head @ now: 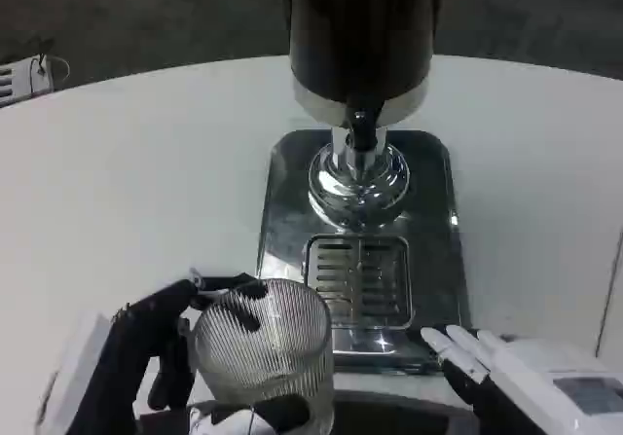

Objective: Grasp the cup under the faucet to collect the drink, then remove the cup.

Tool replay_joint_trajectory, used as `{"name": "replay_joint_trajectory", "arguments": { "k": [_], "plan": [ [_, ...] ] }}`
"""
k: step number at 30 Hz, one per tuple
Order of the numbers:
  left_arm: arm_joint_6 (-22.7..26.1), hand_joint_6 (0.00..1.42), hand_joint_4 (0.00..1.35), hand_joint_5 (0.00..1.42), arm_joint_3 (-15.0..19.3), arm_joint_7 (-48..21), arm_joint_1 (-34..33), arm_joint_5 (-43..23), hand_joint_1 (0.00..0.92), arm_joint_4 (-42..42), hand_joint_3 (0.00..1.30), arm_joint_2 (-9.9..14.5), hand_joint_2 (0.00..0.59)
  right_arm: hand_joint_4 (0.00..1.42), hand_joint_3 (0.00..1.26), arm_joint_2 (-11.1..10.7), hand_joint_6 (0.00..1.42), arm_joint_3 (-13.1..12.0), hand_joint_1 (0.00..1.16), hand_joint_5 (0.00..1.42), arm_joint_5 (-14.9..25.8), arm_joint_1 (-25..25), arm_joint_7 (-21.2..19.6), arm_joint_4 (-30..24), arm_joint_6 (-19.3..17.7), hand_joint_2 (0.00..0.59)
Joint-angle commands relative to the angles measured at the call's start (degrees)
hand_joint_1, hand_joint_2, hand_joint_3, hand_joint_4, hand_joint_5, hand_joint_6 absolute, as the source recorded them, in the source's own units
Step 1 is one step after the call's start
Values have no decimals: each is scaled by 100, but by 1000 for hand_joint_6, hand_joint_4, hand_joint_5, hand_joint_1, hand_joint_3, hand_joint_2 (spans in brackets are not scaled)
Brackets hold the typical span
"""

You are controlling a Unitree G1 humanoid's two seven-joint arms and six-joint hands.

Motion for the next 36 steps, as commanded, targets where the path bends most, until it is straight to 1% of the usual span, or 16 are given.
{"name": "replay_joint_trajectory", "arguments": {
  "k": [1, 18, 36],
  "plan": [
    [33, 1424, 1135, 1324, -42, 8, -40, -35, 573, -28, 990, -3, 0, 0, 34, -47, 0, -20, 526, 0, 17, -22, -33, -56, 58, 454],
    [48, 1424, 1135, 1324, -37, 26, -98, -20, 573, 12, 990, -1, 0, 0, 40, -146, 0, 2, 525, 0, 42, -151, -54, 16, 185, 454],
    [60, 1424, 1135, 1324, -121, 35, -167, 35, 573, 73, 990, 4, 0, 0, 43, -181, 0, -38, 524, 0, 70, -96, -48, -92, 208, 454]
  ]
}}
